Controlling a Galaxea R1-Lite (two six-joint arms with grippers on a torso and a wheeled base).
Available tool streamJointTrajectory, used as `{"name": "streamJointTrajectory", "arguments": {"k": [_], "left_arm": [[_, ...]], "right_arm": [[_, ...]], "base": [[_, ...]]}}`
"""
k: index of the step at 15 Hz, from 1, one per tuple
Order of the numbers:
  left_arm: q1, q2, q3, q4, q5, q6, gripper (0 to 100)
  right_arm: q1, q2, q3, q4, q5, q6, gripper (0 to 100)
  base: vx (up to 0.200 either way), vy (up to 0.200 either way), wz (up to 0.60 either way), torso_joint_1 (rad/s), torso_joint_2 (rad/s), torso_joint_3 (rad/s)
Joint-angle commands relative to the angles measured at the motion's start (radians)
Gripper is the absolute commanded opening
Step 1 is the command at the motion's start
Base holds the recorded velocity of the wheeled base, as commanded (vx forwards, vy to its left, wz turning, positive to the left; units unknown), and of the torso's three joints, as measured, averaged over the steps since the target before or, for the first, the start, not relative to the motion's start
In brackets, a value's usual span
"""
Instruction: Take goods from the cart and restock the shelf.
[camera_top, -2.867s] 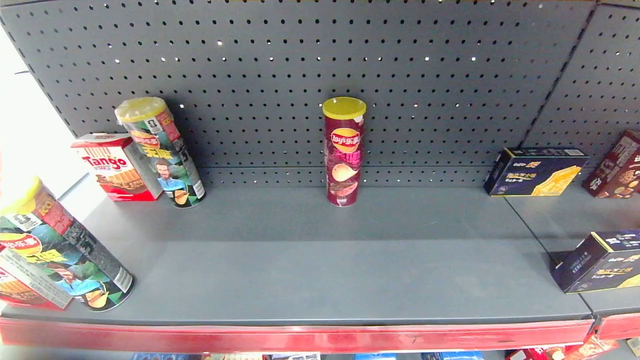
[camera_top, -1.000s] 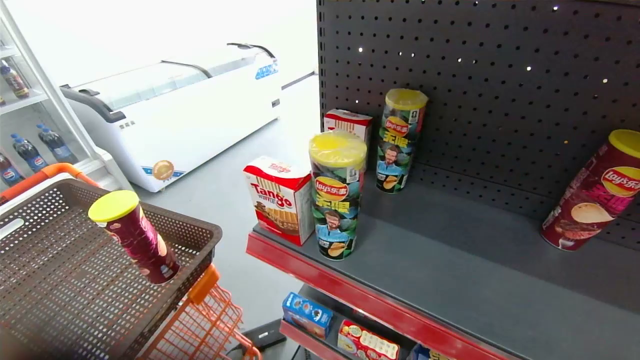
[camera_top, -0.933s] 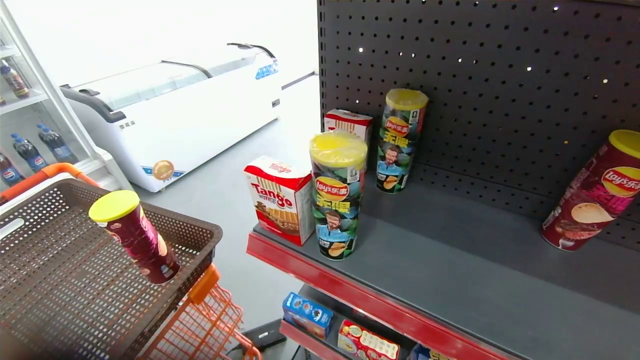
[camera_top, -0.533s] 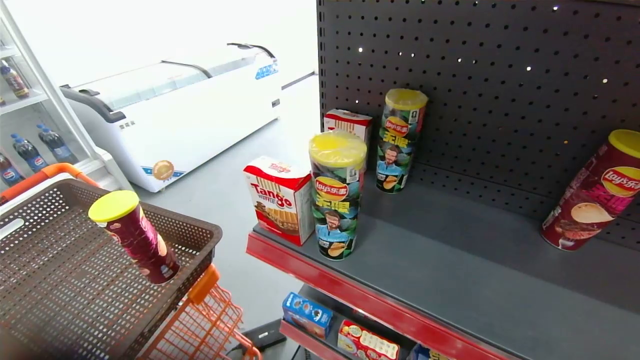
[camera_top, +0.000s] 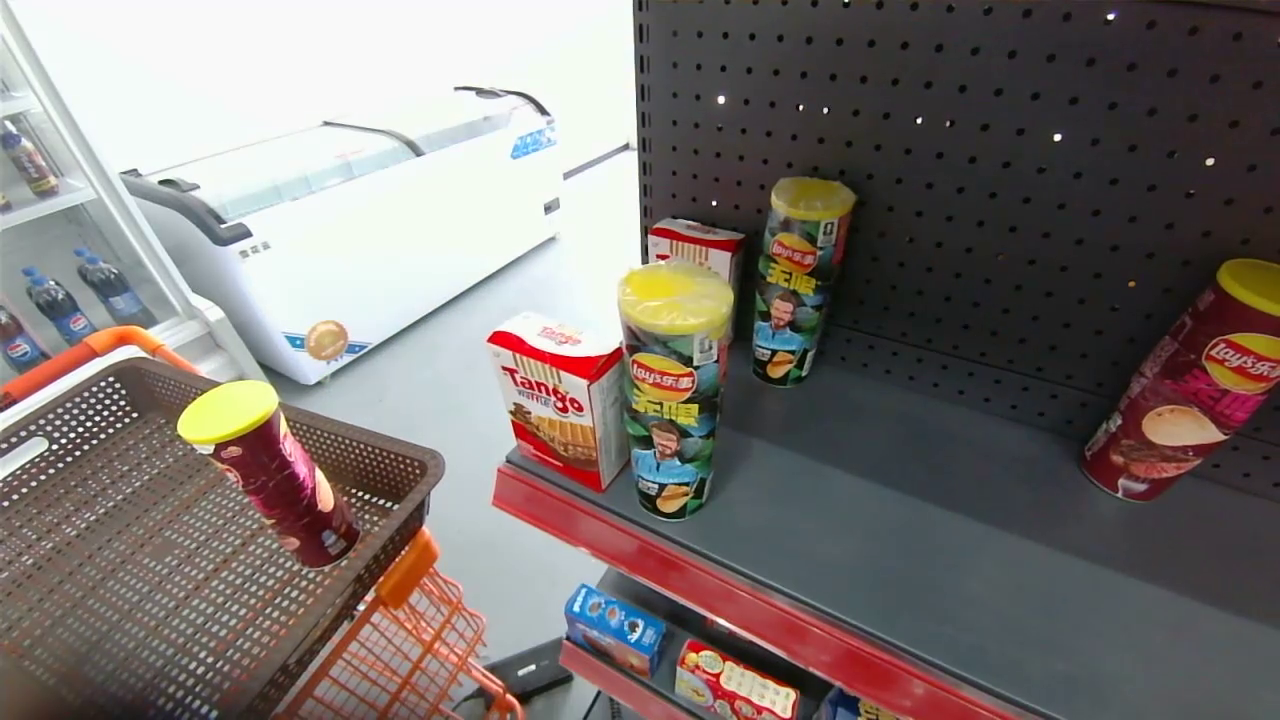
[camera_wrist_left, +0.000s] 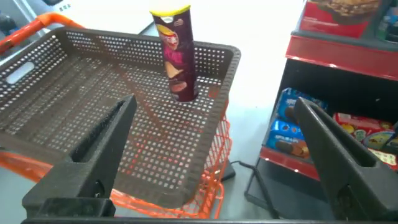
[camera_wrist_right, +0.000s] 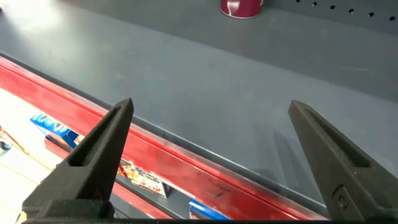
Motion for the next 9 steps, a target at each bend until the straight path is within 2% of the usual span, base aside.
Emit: {"name": "streamJointTrajectory", "arguments": {"k": [1, 2, 3, 4, 6, 7, 8, 9], "left_arm": [[-0.139, 0.211, -0.092, 0.02, 0.172, 0.017, 100], [-0.132, 0.223, -0.086, 0.02, 0.182, -0.007, 100], [-0.077, 0.257, -0.085, 0.02, 0.172, -0.029, 100], [-0.05, 0.286, -0.086, 0.014, 0.166, -0.038, 100], [-0.062, 0.347, -0.089, 0.011, 0.162, -0.059, 100], [-0.039, 0.387, -0.095, 0.011, 0.162, -0.086, 100], [0.01, 0.418, -0.106, 0.019, 0.153, -0.09, 100], [0.133, 0.525, -0.121, 0.003, 0.069, -0.067, 100]], "right_arm": [[0.0, 0.001, 0.0, 0.0, 0.0, 0.0, 100], [0.0, 0.001, 0.001, 0.0, 0.0, 0.0, 100], [0.0, 0.001, 0.0, 0.0, 0.0, 0.0, 100], [0.0, 0.001, 0.0, 0.0, 0.0, 0.0, 100], [0.0, 0.001, 0.001, 0.0, 0.0, 0.0, 100], [0.0, 0.001, 0.001, 0.0, 0.0, 0.0, 100], [0.0, 0.001, 0.001, 0.0, 0.0, 0.0, 100], [0.0, 0.001, 0.0, 0.0, 0.0, 0.0, 100]], "base": [[0.0, 0.0, 0.0, 0.0, 0.0, 0.0], [0.0, 0.0, 0.0, 0.0, 0.0, 0.0], [0.0, 0.0, 0.0, 0.0, 0.0, 0.0], [0.0, 0.0, 0.0, 0.0, 0.0, 0.0], [0.0, 0.0, 0.0, 0.0, 0.0, 0.0], [0.0, 0.0, 0.0, 0.0, 0.0, 0.0], [0.0, 0.0, 0.0, 0.0, 0.0, 0.0], [0.0, 0.0, 0.0, 0.0, 0.0, 0.0]]}}
